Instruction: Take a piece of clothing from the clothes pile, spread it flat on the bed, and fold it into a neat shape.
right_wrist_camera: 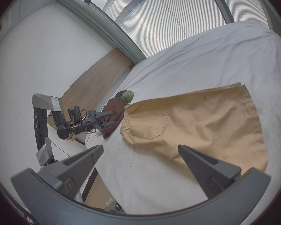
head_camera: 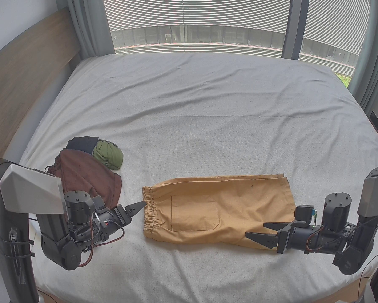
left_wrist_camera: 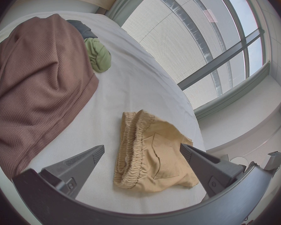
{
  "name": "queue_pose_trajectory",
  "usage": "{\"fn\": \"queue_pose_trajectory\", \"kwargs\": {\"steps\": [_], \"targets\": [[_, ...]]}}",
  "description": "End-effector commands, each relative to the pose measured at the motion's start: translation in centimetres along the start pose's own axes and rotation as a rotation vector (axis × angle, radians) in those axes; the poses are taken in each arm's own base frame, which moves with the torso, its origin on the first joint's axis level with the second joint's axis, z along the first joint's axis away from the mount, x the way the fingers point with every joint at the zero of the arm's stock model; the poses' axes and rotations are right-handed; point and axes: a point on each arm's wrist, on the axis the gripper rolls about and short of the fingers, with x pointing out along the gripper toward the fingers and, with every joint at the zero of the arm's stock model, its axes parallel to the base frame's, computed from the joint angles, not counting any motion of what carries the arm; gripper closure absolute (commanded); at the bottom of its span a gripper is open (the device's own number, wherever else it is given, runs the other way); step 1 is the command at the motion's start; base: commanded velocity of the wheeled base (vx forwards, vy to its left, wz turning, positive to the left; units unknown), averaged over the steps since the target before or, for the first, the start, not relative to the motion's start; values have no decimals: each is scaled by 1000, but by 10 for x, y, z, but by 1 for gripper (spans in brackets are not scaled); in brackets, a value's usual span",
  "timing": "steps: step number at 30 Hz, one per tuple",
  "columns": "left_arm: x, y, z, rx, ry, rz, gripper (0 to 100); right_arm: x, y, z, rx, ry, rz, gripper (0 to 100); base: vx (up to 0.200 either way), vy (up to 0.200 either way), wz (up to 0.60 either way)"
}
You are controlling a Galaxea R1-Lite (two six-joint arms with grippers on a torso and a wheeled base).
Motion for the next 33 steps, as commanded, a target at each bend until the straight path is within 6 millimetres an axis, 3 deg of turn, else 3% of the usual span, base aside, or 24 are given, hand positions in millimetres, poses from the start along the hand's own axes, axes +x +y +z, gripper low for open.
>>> {"fn": "queue_pose_trajectory", "kwargs": {"steps": [1, 5, 13, 33], "targets": [[-8, -15, 8, 21, -24, -49, 0, -6, 0, 14, -18, -66, -3, 0, 0, 0, 0], [-3, -13, 8, 22, -13, -64, 0, -8, -1, 11, -10, -56, -9, 0, 0, 0, 0], [11, 7, -17, 4, 69, 0, 0, -10, -6, 11, 1, -56, -31, 0, 0, 0, 0], [39, 9, -44, -23, 137, -18, 0, -8, -10, 7, 11, -40, -38, 0, 0, 0, 0]]}}
